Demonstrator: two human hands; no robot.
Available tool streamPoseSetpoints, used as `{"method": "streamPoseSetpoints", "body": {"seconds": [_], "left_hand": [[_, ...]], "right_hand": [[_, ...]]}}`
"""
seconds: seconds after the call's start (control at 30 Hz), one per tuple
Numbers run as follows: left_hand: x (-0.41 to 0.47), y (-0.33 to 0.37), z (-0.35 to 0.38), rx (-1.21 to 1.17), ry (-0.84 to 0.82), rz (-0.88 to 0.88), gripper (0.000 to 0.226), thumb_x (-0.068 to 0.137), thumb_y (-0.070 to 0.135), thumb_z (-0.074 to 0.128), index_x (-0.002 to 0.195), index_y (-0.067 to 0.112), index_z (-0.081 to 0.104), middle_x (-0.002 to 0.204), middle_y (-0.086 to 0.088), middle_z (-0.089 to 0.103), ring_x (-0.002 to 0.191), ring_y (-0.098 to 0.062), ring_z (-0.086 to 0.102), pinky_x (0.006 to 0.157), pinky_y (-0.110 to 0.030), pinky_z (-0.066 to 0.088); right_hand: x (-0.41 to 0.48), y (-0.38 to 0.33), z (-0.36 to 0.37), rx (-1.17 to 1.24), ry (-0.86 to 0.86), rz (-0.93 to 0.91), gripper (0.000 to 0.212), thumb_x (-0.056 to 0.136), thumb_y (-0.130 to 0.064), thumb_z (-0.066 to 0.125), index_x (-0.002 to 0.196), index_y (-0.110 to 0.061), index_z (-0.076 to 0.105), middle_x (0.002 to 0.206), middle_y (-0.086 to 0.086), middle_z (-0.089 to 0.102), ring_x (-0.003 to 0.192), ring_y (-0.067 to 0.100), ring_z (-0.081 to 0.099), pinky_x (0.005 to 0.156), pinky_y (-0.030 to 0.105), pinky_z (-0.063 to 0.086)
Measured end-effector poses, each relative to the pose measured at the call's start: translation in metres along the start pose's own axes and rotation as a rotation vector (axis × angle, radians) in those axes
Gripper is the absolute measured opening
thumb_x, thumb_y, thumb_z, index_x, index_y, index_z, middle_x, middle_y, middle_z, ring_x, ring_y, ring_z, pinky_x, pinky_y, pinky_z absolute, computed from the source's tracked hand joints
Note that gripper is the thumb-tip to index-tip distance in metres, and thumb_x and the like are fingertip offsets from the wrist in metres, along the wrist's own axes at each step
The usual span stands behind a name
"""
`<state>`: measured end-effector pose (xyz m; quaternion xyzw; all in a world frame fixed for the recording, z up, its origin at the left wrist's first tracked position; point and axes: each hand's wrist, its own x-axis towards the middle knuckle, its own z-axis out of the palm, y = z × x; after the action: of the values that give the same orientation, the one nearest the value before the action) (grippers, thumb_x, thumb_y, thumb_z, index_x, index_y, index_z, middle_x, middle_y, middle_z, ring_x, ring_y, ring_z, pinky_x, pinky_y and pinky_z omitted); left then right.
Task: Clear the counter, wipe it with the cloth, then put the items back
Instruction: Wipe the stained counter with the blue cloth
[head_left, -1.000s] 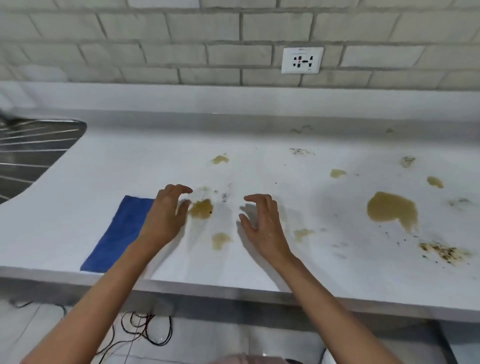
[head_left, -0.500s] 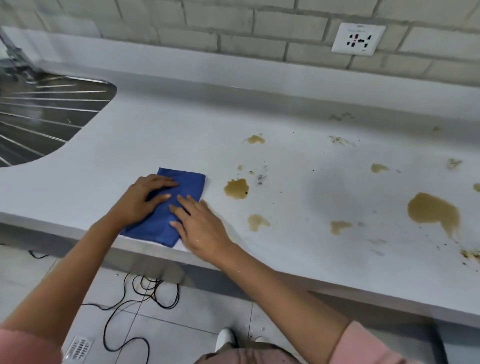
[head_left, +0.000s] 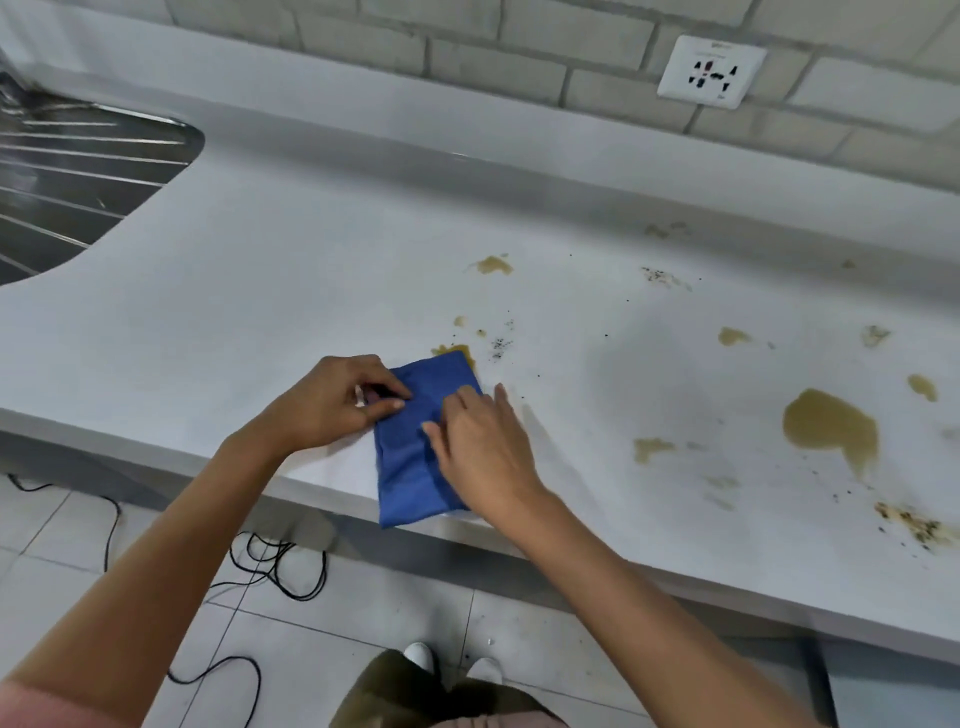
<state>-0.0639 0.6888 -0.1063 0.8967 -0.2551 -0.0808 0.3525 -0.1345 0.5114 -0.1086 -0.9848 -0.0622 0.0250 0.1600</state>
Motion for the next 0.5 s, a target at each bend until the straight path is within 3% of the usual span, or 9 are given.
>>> {"method": "streamPoseSetpoints", "body": {"seconds": [0.07,0.1,0.17,0.23,0.3,0.4,0.5], "left_hand": [[0.006,-0.007,-0.005,-0.036,0.104,-0.027,0.007,0.083,0.014,0.069,0.085,0.02,0.071,0.083,0.006,0.067,0.076,0.003,0.057,0.064,-0.002,0.037],[0.009,-0.012,-0.008,-0.044,0.174,-0.04,0.008,0.085,0.014,0.067,0.085,0.021,0.07,0.083,0.007,0.066,0.075,0.006,0.057,0.062,-0.002,0.037],[0.016,-0.024,-0.014,-0.036,0.317,-0.044,0.008,0.087,0.013,0.064,0.091,0.018,0.068,0.085,0.006,0.064,0.073,0.007,0.055,0.06,-0.003,0.038],[0.029,-0.039,-0.024,-0.016,0.418,-0.035,0.01,0.089,0.013,0.06,0.094,0.02,0.065,0.088,0.004,0.061,0.072,0.006,0.054,0.061,-0.005,0.037],[0.047,-0.056,-0.034,0.024,0.445,-0.03,0.012,0.091,0.015,0.056,0.099,0.022,0.063,0.093,0.002,0.059,0.078,-0.002,0.055,0.069,-0.011,0.039],[0.071,-0.082,-0.043,0.136,0.434,-0.008,0.02,0.093,0.018,0.053,0.111,0.011,0.06,0.107,-0.009,0.059,0.1,-0.026,0.054,0.085,-0.028,0.038],[0.09,-0.099,-0.05,0.169,0.399,0.007,0.025,0.095,0.02,0.049,0.119,0.013,0.055,0.12,-0.01,0.055,0.11,-0.031,0.049,0.091,-0.036,0.038]], "right_hand": [[0.005,-0.019,0.016,0.063,-0.02,0.019,0.051,0.098,-0.045,0.034,0.137,-0.013,0.039,0.136,0.016,0.042,0.13,0.035,0.036,0.116,0.042,0.016],[0.007,-0.027,0.026,0.068,-0.025,0.007,0.057,0.098,-0.049,0.031,0.146,-0.018,0.025,0.15,0.016,0.027,0.142,0.034,0.018,0.12,0.043,0.007],[0.005,-0.03,0.038,0.056,-0.01,-0.034,0.06,0.098,-0.051,0.027,0.151,-0.027,0.011,0.16,0.009,-0.003,0.148,0.026,-0.009,0.121,0.04,-0.008],[-0.006,-0.014,0.038,0.043,-0.003,-0.086,0.055,0.099,-0.051,0.026,0.15,-0.034,0.011,0.16,0.002,-0.012,0.147,0.018,-0.012,0.12,0.036,-0.011],[-0.028,0.011,0.034,0.01,0.012,-0.079,0.051,0.099,-0.051,0.021,0.148,-0.041,0.011,0.16,-0.003,-0.009,0.148,0.013,-0.007,0.121,0.036,-0.006],[-0.052,0.047,0.026,-0.075,0.082,0.165,0.049,0.099,-0.05,0.013,0.146,-0.047,0.001,0.159,-0.007,-0.01,0.147,0.013,-0.01,0.121,0.039,-0.005],[-0.019,0.068,0.02,-0.135,0.128,0.418,0.051,0.101,-0.042,0.021,0.147,-0.041,0.0,0.16,0.0,-0.008,0.148,0.022,-0.007,0.12,0.042,-0.001]]}}
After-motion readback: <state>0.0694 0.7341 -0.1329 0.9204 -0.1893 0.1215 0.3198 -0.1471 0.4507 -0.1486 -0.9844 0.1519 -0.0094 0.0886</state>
